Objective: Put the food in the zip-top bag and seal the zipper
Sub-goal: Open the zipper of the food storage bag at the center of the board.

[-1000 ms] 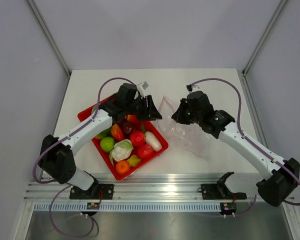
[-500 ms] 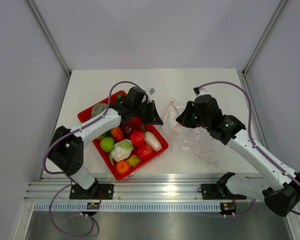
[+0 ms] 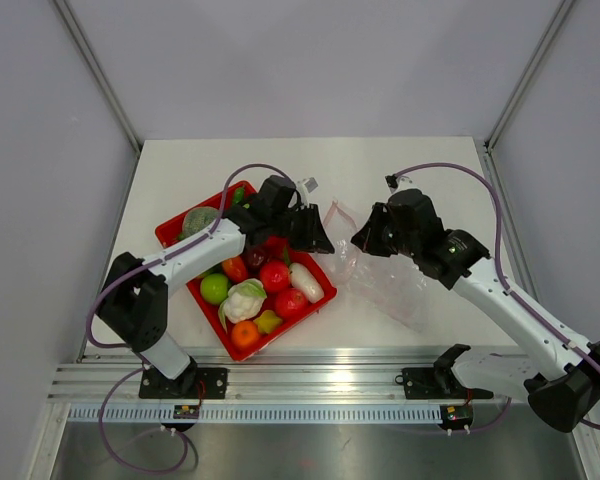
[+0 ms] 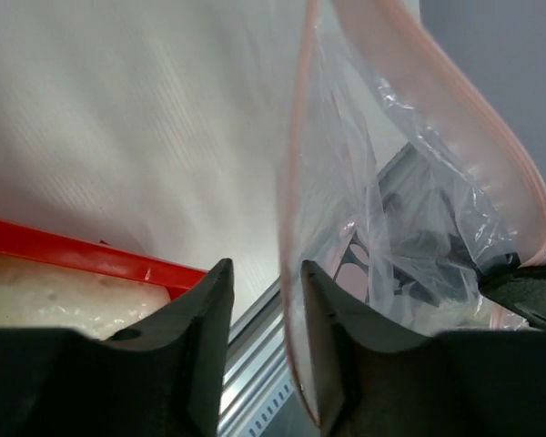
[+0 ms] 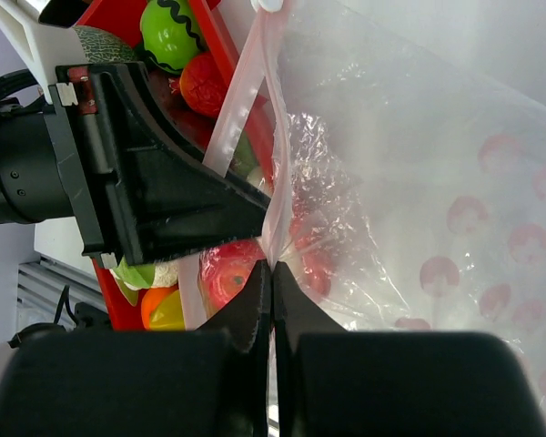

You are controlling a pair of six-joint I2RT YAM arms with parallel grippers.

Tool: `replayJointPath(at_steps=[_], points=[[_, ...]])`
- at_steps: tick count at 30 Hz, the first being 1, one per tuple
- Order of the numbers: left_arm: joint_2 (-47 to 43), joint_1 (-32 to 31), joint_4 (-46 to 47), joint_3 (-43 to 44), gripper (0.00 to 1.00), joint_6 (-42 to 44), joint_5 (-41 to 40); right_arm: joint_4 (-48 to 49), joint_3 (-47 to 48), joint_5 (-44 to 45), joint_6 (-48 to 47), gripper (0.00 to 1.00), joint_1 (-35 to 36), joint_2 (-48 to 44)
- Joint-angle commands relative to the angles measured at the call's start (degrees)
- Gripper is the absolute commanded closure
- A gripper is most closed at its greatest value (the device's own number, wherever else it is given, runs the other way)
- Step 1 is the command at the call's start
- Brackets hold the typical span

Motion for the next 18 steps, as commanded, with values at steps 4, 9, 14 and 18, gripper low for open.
replayJointPath(at_steps=[4, 9, 14, 18], points=[[0.91, -0.21, 1.26, 1.43, 1.0, 0.21, 1.26, -1.41, -0.18, 1.53, 0.49, 1.0, 0.84, 0.17], [0.74, -0.39, 1.08, 0.91, 1.0, 0.56, 0.56, -5.19, 1.66, 4.87, 0.49, 0.77, 1.02, 1.31], [-0.14, -1.0, 0.64, 1.52, 1.0, 1.44, 0.03, -10.91, 7.71, 8.38, -1.0, 0.58, 1.98, 6.05], [-0.58, -1.35, -0.85, 2.57, 1.0, 2.23, -1.29, -15.3, 12.2, 11.2, -1.44, 0.52, 4.0, 11.23]])
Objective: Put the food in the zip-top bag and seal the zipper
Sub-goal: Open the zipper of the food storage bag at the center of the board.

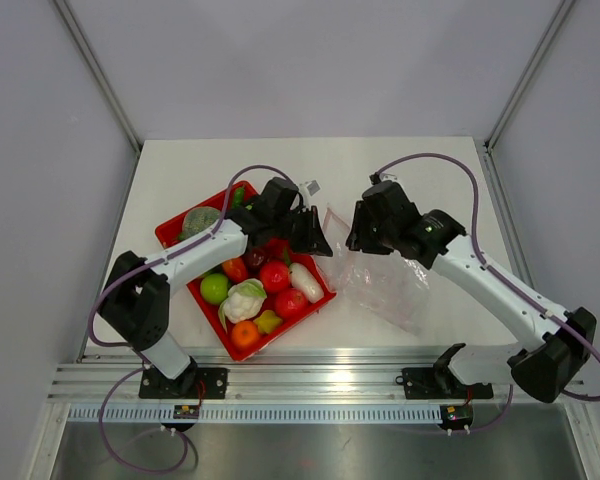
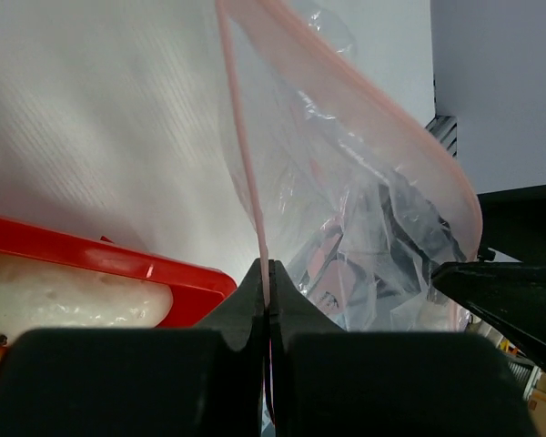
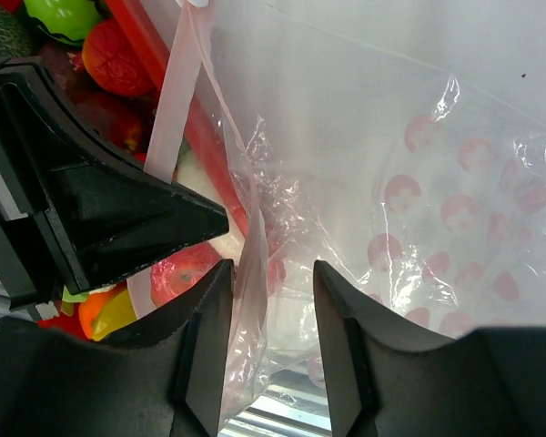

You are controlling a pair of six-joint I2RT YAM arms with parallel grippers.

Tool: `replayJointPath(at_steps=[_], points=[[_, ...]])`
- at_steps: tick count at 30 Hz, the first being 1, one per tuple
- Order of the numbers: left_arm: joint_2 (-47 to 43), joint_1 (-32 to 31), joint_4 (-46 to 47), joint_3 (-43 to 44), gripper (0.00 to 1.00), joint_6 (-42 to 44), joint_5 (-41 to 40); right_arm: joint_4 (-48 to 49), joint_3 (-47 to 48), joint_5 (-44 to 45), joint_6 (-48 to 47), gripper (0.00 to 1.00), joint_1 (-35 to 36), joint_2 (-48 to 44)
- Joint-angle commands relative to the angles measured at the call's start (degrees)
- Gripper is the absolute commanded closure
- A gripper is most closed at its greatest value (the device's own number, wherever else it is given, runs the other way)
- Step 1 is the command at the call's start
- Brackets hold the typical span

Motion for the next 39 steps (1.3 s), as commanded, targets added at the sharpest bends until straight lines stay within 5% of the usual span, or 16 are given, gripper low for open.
replayJointPath(at_steps=[1, 10, 12, 14, 20, 29, 31, 35, 39], points=[[-1.3, -0.52, -0.96, 2.84, 1.0, 1.55, -1.48, -4.77, 5.82, 5.02, -1.25, 0.52, 3.1, 3.16], [-3.06, -0.79, -2.72, 3.8, 1.0, 2.26, -4.21, -7.76, 8.12, 6.6, 0.33, 0.61, 4.61, 7.38], [-3.23, -0.79, -2.81, 3.81, 1.0, 2.35, -4.48, -8.2, 8.12, 6.17, 0.51, 0.57, 4.79, 7.64], [-3.49, -0.87, -3.08, 3.89, 1.0, 2.35, -5.09, -8.03, 7.86, 5.46, 0.94, 0.41, 4.96, 7.65], [-4.46, -1.23, -4.13, 4.42, 1.0, 2.35, -8.34, -9.43, 9.26, 6.78, 2.53, 0.4, 7.33, 9.4], [-4.99, -1.49, -5.71, 5.04, 1.0, 2.61, -10.54, -8.38, 9.0, 7.31, 5.6, 0.65, 10.15, 11.51], [-5.17, -1.58, -5.63, 4.95, 1.0, 2.61, -10.8, -7.76, 8.04, 7.57, 6.04, 0.79, 10.15, 10.46], [-5.25, -1.58, -6.06, 4.77, 1.0, 3.22, -11.42, -12.06, 8.91, 16.94, 8.15, 0.98, 10.06, 7.74], [-4.73, -1.49, -6.24, 4.6, 1.0, 3.93, -11.86, -17.16, 11.63, 24.17, 10.69, 1.0, 10.06, 3.27]])
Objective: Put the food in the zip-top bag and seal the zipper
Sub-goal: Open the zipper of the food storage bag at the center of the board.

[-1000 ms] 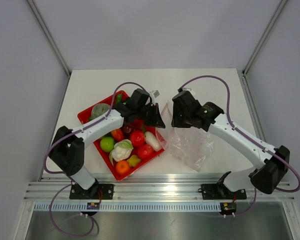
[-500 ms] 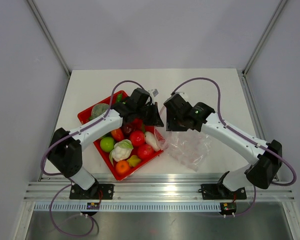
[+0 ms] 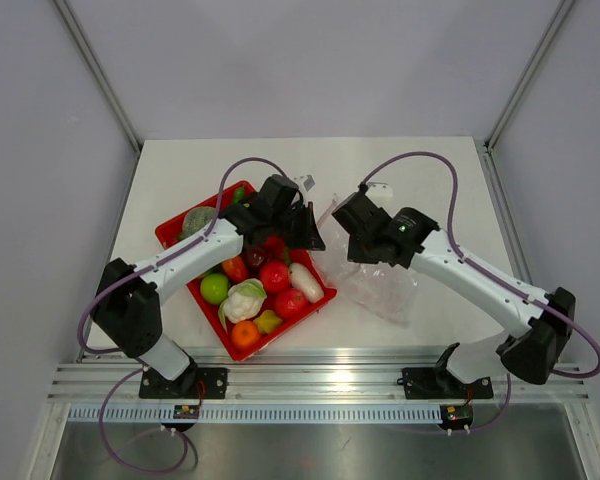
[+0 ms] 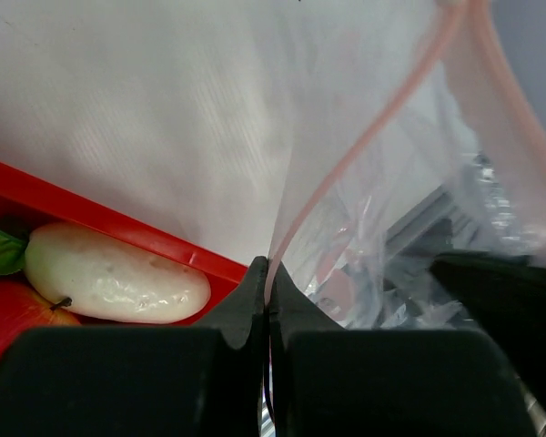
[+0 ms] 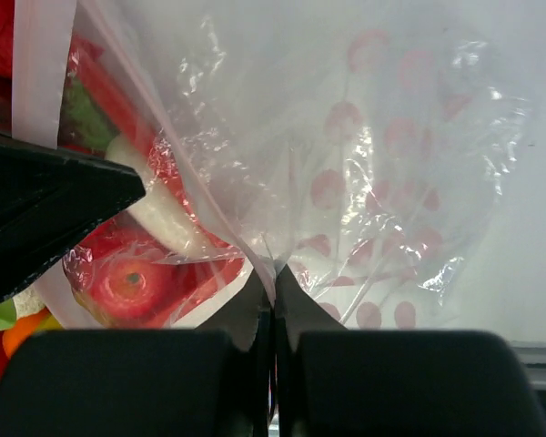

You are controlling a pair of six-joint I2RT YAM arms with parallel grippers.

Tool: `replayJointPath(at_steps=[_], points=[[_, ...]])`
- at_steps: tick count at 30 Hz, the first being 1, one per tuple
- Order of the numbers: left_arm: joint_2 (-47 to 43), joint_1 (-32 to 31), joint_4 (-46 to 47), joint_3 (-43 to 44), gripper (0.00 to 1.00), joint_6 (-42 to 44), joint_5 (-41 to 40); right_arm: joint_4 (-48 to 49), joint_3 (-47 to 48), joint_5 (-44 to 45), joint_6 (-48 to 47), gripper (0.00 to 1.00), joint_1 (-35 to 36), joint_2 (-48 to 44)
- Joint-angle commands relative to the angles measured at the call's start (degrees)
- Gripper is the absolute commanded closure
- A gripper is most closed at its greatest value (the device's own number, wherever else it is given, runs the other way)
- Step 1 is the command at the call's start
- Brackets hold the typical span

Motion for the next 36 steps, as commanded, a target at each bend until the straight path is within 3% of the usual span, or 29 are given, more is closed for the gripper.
replayJointPath(at_steps=[1, 6, 18, 23, 26, 29, 30, 36], points=[[-1.65, -0.2, 0.29, 2.06, 1.0, 1.52, -1.48, -4.82, 4.49, 10.63, 3.82, 1.0, 0.38, -6.21], [-0.85, -0.29, 0.91, 2.24, 1.0, 1.53, -0.43, -3.69, 3.18, 12.74, 5.58, 1.0, 0.38, -9.64], [4.6, -0.29, -1.54, 9.52, 1.0, 6.09, 2.65, -2.1, -1.39, 12.75, 7.51, 1.0, 0.38, -7.28], [3.55, -0.03, -7.87, 13.83, 0.49, 11.1, -0.86, -2.01, -1.75, 12.57, 7.78, 1.0, 0.38, -6.92], [2.23, 0.41, -13.66, 16.82, 0.29, 13.56, -1.47, -2.01, -1.66, 12.48, 7.43, 1.0, 0.38, -6.92], [-0.93, 0.5, -18.68, 17.44, 0.16, 15.67, -3.84, -2.8, -0.96, 12.31, 7.25, 1.0, 0.38, -6.66], [-1.9, 0.59, -20.52, 17.18, 0.08, 16.02, -4.46, -2.63, -0.96, 12.22, 7.25, 1.0, 0.38, -6.74], [-13.05, 0.94, -24.66, 9.72, 0.02, 16.82, -11.05, -2.27, -0.87, 10.9, 6.28, 1.0, 0.38, -7.44]])
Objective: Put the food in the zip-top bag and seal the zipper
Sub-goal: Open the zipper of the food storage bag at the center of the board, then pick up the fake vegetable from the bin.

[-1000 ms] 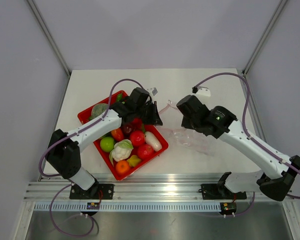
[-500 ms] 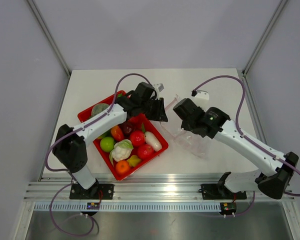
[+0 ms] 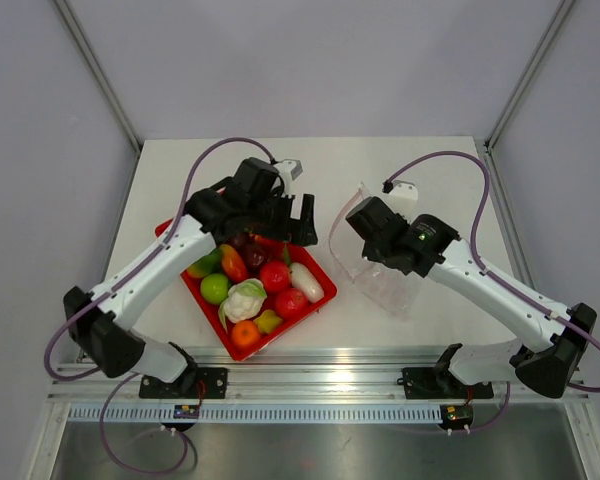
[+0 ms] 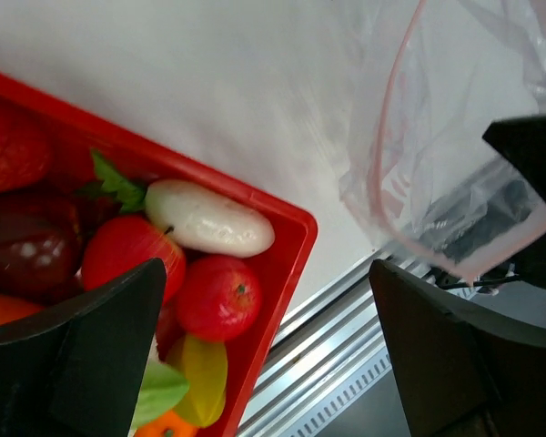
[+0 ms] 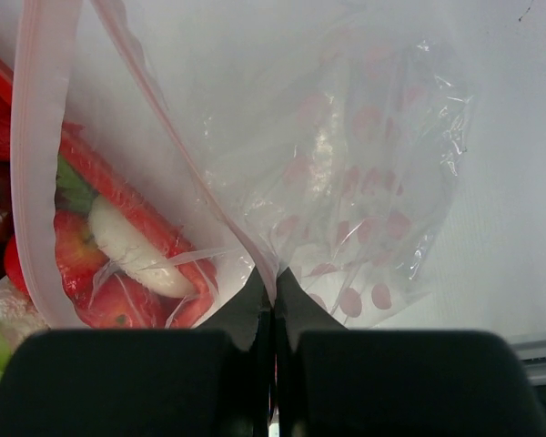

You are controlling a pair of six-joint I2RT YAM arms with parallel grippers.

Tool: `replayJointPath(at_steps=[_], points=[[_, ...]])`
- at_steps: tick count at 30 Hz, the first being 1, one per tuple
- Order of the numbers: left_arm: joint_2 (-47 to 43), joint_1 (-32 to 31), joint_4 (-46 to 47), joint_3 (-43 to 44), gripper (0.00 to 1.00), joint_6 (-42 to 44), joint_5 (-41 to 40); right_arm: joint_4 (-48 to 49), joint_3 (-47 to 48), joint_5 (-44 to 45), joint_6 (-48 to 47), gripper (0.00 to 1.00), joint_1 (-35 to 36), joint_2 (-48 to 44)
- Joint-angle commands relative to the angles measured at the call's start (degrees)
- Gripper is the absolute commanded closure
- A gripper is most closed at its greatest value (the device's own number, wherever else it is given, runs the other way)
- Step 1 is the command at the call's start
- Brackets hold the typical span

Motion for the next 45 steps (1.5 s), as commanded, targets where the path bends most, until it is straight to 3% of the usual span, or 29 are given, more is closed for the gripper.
replayJointPath(at_steps=[1, 4, 11, 20, 33, 39, 44, 45], points=[[-8.21, 0.33, -4.53, -4.03, 0.02, 1.82, -7.37, 0.85, 1.03, -0.13, -0.1, 1.0, 0.36, -0.87], [-12.52, 0.42, -7.08, -8.87, 0.01, 1.04, -13.08, 1.9, 0.68, -1.1, -0.71, 1.0, 0.36, -2.27], [-18.07, 1.03, -10.6, -20.12, 0.01, -1.34, -18.29, 3.74, -0.28, -2.6, -2.12, 1.0, 0.36, -3.5], [-15.53, 1.03, -6.3, -25.66, 0.01, -2.57, -19.62, 4.89, -1.69, -4.8, -2.48, 1.0, 0.36, -3.41], [-9.8, 1.03, -1.11, -30.32, 0.1, -3.36, -18.74, 4.46, -2.83, -4.89, -1.77, 1.0, 0.36, -3.95], [-9.28, 1.03, 0.21, -31.99, 0.26, -3.63, -18.74, 5.33, -2.57, -5.59, -2.04, 1.0, 0.36, -2.63], [-10.42, 1.03, -1.11, -30.68, 0.7, -3.45, -19.18, 6.39, -1.87, -6.47, -2.56, 1.0, 0.36, -0.7], [-10.77, 1.03, -1.55, -30.15, 0.73, -3.19, -19.26, 6.65, -1.69, -6.64, -2.74, 1.0, 0.36, -0.17]])
